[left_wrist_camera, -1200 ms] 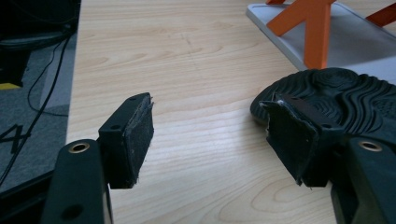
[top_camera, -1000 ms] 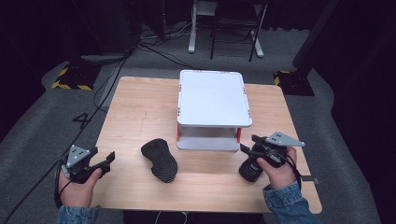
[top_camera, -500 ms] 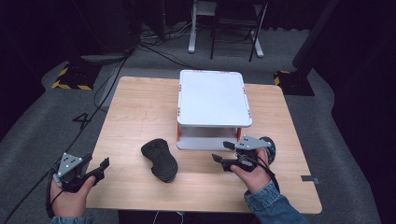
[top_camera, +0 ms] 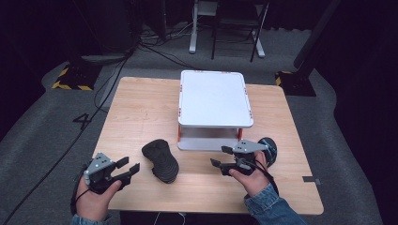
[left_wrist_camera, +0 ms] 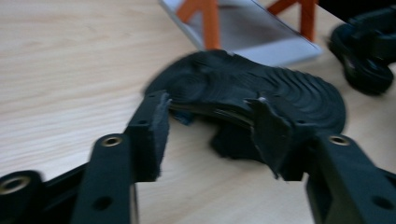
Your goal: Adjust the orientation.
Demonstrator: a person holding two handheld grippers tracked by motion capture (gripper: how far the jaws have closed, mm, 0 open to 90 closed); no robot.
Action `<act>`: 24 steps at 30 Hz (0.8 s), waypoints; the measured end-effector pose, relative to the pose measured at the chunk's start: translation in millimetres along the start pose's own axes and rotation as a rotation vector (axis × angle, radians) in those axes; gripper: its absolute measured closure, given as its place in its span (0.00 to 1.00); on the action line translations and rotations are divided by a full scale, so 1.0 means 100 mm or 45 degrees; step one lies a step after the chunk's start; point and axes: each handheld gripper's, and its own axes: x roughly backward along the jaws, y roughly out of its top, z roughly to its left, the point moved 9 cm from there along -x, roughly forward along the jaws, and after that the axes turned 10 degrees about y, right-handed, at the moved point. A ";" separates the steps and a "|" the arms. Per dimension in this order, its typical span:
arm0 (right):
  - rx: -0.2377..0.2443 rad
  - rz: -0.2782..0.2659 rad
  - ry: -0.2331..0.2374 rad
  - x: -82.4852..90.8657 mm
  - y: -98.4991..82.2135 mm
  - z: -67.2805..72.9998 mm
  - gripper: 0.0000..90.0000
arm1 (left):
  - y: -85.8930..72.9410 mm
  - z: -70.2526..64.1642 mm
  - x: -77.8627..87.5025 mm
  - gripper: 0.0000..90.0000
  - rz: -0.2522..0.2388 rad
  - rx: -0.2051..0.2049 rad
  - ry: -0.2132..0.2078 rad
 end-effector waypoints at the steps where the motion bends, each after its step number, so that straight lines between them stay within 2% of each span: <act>1: 0.000 0.000 0.000 0.00 0.00 0.00 0.37 | 0.00 0.00 0.00 0.57 0.000 0.000 0.000; 2: 0.001 0.002 0.001 0.00 0.00 0.00 0.37 | -0.02 -0.04 -0.03 0.57 0.017 0.002 -0.021; 3: 0.002 0.003 -0.002 0.00 -0.01 0.00 0.37 | -0.06 -0.11 -0.08 0.58 0.034 0.009 -0.073; 4: 0.002 0.003 -0.002 0.00 -0.01 0.00 0.37 | -0.06 -0.11 -0.08 0.59 0.034 0.009 -0.073; 5: 0.001 0.004 -0.003 0.01 -0.01 0.01 0.37 | -0.09 -0.17 -0.13 0.60 0.052 0.000 -0.117; 6: 0.001 0.005 -0.004 0.01 -0.02 0.01 0.37 | -0.11 -0.18 -0.15 0.60 0.058 -0.030 -0.114; 7: 0.001 0.005 -0.004 0.01 -0.02 0.01 0.37 | -0.11 -0.18 -0.15 0.62 0.058 -0.030 -0.114; 9: 0.004 0.008 -0.007 0.01 -0.03 0.00 0.37 | -0.16 -0.21 -0.19 0.63 0.093 -0.105 -0.122; 12: 0.002 0.014 -0.010 0.01 -0.04 0.00 0.37 | -0.23 -0.25 -0.23 0.61 0.149 -0.153 -0.155; 16: 0.001 0.014 -0.011 0.01 -0.05 -0.01 0.37 | -0.30 -0.31 -0.30 0.56 0.178 -0.149 -0.186; 18: 0.001 0.014 -0.011 0.01 -0.05 -0.01 0.37 | -0.33 -0.33 -0.33 0.51 0.206 -0.174 -0.188; 19: 0.001 0.014 -0.011 0.01 -0.05 -0.01 0.37 | -0.37 -0.33 -0.37 0.51 0.227 -0.207 -0.177; 21: 0.003 0.015 -0.014 0.02 -0.05 -0.01 0.37 | -0.42 -0.30 -0.41 0.47 0.250 -0.228 -0.150; 24: 0.005 0.016 -0.016 0.02 -0.06 -0.01 0.37 | -0.46 -0.25 -0.48 0.42 0.240 -0.237 -0.111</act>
